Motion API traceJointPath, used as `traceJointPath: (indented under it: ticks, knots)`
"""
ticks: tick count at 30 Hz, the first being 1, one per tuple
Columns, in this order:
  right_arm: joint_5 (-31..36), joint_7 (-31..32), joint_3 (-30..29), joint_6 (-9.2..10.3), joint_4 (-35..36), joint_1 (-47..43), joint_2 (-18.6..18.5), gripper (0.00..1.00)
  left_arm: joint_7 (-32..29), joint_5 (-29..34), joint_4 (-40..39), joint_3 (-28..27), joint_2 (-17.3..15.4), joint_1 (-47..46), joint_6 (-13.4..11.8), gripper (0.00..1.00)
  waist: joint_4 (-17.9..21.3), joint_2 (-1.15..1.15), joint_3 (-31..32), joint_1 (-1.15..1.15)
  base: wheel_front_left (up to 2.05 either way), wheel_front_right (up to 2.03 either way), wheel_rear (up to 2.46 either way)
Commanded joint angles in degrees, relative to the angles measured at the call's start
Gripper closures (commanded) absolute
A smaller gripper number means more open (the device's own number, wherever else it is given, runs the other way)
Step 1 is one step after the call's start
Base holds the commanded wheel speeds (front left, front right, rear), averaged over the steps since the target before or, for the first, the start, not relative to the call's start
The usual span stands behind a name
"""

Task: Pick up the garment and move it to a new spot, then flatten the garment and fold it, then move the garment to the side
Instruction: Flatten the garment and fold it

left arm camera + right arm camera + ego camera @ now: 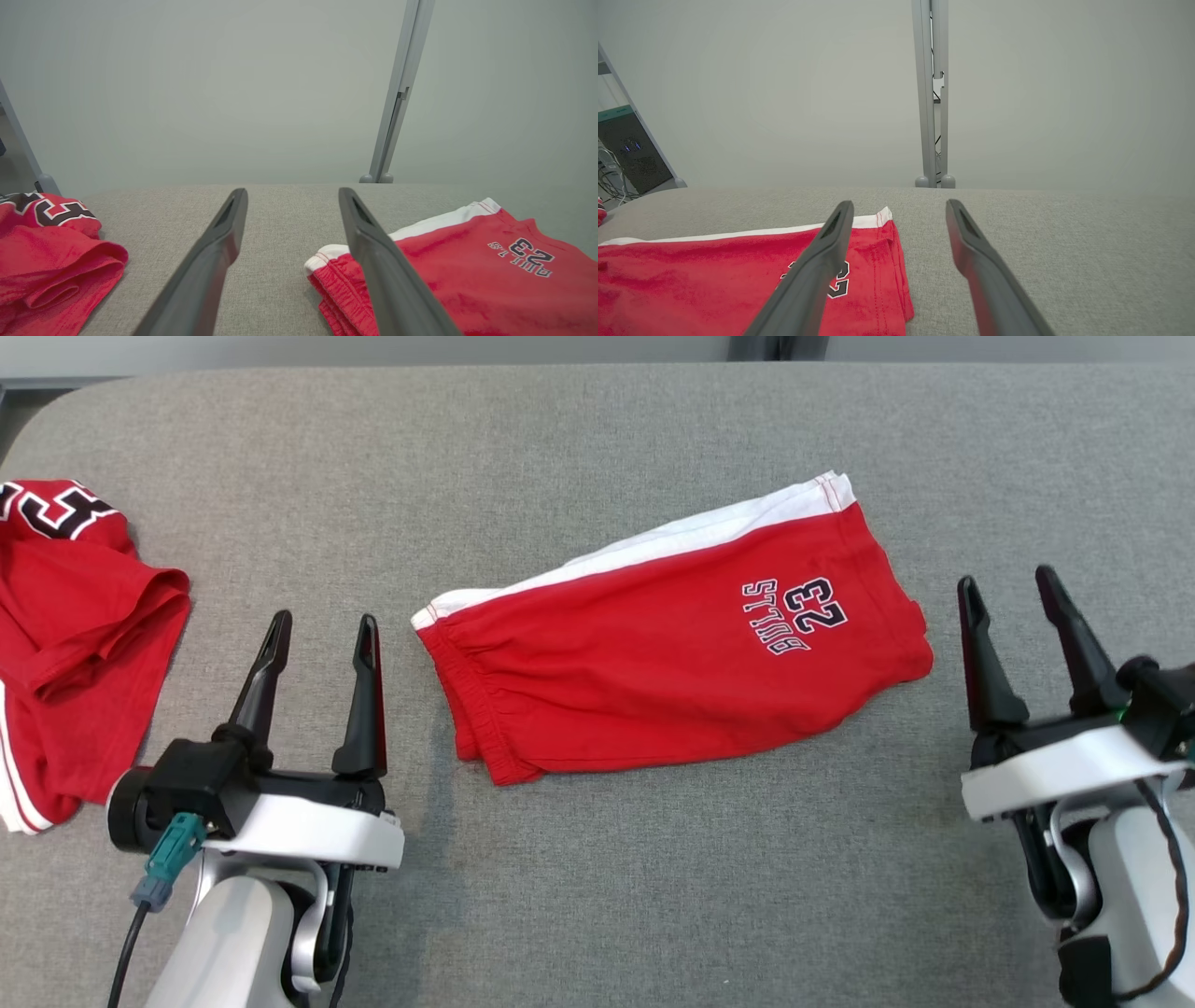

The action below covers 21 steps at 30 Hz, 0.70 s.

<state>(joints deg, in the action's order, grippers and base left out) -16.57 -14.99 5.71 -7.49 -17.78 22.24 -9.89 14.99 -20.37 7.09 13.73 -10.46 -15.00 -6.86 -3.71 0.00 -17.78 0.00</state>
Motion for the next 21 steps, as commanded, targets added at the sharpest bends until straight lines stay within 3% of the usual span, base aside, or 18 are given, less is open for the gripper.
traceJointPath:
  ticks: [1, 21]
  knots:
    - [0.82, -0.26, -0.60, -0.01, 0.58, -1.66, 0.19, 0.00, 0.22, 0.29, 0.34, -0.52, -0.19, 0.76, 0.22, 0.00, -0.01, 0.00, 0.51, 0.00, 0.00, 0.00, 0.00]
    - [1.48, -0.27, -1.35, -0.01, 0.80, -3.99, 1.21, 0.00, 0.24, 2.06, 2.05, -1.95, 1.28, 1.76, 1.46, 0.00, 0.08, 0.00, 1.25, 0.00, 0.00, 0.00, 0.00]
